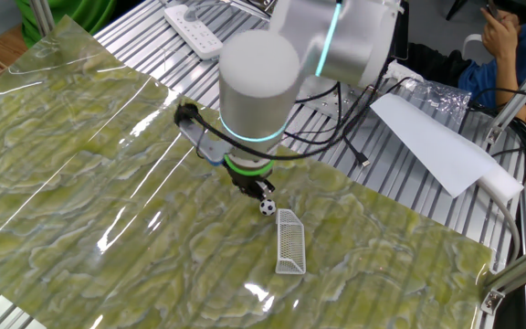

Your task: Push the soccer ball into the goal

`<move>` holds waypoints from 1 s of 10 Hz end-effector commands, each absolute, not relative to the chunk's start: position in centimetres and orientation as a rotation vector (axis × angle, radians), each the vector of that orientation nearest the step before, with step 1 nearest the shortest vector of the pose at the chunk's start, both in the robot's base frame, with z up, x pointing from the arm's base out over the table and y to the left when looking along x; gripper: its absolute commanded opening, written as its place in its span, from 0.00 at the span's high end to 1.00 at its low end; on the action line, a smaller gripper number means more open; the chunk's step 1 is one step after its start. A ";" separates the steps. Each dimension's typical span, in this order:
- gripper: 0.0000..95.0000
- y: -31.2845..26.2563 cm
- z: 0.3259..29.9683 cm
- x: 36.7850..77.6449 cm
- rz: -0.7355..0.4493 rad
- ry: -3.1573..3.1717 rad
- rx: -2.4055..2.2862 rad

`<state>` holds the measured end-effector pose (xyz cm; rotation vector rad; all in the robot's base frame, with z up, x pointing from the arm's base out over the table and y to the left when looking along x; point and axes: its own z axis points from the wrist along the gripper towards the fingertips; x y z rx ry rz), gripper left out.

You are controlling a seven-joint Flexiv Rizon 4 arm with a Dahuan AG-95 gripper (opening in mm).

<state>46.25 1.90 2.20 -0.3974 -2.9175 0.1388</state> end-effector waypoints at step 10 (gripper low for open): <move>1.00 4.7 2.6 42.0 -0.070 -2.822 -0.728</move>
